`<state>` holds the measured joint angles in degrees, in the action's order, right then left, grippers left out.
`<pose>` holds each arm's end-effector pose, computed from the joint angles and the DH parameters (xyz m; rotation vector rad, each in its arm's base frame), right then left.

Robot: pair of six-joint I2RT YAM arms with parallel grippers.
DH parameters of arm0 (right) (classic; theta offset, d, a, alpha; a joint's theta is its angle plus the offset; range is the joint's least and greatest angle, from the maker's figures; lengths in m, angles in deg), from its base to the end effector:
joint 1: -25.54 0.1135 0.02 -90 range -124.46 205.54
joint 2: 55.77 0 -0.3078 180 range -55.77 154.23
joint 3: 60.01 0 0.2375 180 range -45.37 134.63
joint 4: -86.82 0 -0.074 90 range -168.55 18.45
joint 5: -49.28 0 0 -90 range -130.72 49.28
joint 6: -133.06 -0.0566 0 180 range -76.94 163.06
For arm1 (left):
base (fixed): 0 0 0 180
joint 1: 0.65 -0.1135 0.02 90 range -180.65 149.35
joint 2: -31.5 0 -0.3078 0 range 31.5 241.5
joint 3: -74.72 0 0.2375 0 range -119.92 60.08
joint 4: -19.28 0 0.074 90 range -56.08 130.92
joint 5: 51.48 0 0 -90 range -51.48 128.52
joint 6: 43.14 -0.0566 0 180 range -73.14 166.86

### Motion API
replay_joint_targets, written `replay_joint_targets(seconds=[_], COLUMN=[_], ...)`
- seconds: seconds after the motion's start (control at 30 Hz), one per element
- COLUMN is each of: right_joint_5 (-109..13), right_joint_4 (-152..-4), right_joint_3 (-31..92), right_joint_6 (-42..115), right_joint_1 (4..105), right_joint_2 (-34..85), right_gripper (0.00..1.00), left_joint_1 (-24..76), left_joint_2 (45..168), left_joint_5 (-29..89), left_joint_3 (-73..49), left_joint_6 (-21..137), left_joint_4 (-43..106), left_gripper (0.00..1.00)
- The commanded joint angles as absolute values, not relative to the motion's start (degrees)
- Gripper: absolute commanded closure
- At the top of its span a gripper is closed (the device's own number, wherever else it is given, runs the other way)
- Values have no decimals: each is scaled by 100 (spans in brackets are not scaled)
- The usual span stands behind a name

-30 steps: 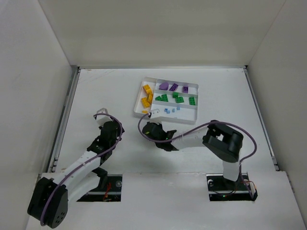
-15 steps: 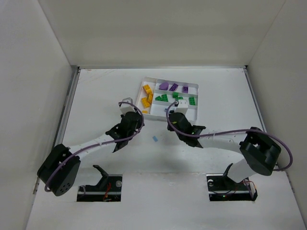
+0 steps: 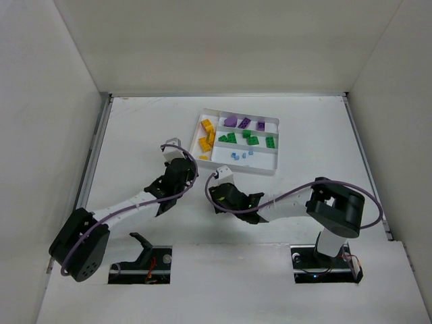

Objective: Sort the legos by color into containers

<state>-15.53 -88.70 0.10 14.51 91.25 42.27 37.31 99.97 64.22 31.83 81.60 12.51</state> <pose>0.1630 0.3026 0.1878 -0.5055 2.1978 0.3841 0.2040 -0.1280 0.2570 -0.2520 1.8732 -0.4487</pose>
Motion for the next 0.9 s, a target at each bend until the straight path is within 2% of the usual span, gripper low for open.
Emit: replay_joint_targets(seconds=[0.0, 0.13, 0.37, 0.5, 0.6, 0.87], right_joint_5=[-1165, -1030, -1224, -1180, -1137, -943], right_joint_4=[-8753, -8611, -8558, -8558, -8594, -8611], right_joint_3=[428, 481, 490, 315, 244, 156], right_joint_6=[1538, 1538, 1292, 1081, 1116, 1230], right_joint_1=[9114, 9114, 9114, 9088, 9071, 9079], right_joint_2=[4284, 4398, 4706, 4636, 4548, 3890], right_gripper=[48, 50, 68, 67, 58, 59], left_joint_1=[3701, 3648, 3604, 3569, 3578, 3587], left_joint_2=[9646, 9514, 9558, 9566, 9557, 9584], left_joint_5=[6516, 6507, 6454, 6419, 6401, 6392], left_joint_3=[3283, 3327, 3345, 3328, 3354, 3328], left_joint_6=[8096, 8079, 8087, 8079, 8113, 8114], left_joint_4=[1159, 1203, 1151, 1159, 1098, 1089], left_gripper=[83, 83, 83, 83, 83, 83])
